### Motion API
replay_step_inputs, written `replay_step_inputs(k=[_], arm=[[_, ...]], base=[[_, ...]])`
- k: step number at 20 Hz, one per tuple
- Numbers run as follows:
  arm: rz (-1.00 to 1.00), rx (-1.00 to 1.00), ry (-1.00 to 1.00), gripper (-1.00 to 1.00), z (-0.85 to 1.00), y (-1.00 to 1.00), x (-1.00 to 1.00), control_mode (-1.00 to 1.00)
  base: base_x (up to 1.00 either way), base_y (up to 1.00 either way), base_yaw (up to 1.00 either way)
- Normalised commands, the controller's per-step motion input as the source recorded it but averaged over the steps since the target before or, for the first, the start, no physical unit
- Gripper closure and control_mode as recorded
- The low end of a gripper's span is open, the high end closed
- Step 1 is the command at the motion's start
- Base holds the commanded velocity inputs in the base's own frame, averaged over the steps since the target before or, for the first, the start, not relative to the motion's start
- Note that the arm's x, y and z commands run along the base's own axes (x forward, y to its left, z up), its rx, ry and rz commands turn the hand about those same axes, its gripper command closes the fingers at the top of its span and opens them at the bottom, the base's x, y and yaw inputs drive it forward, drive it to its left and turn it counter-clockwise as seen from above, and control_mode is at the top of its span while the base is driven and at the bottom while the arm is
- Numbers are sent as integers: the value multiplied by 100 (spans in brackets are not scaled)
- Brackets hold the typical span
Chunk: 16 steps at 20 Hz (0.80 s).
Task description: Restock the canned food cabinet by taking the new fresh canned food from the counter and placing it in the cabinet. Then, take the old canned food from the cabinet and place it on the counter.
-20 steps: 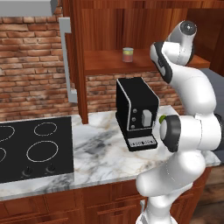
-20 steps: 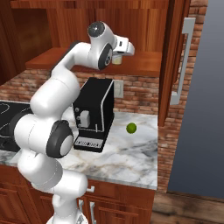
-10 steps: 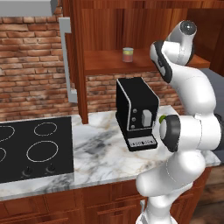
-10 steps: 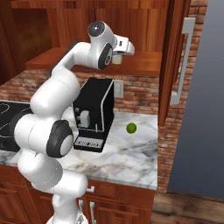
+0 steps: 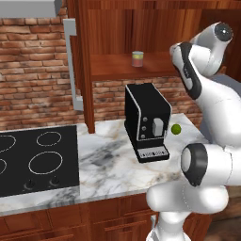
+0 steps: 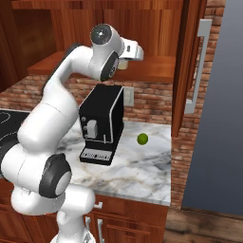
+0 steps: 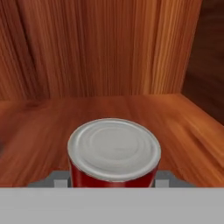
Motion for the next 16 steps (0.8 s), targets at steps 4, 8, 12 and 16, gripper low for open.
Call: replay_step_inputs(k=[4,8,12,16], arm=[[10,7,-25,100,46,-1,-100,-100],[10,2,-11,100,53,0,-100,-100],[9,-1,0,100,18,0,-100,-100],[6,-12,8,100,-10,0,-100,-100]], base=[[0,0,0],[0,0,0],[0,0,0],[0,0,0]])
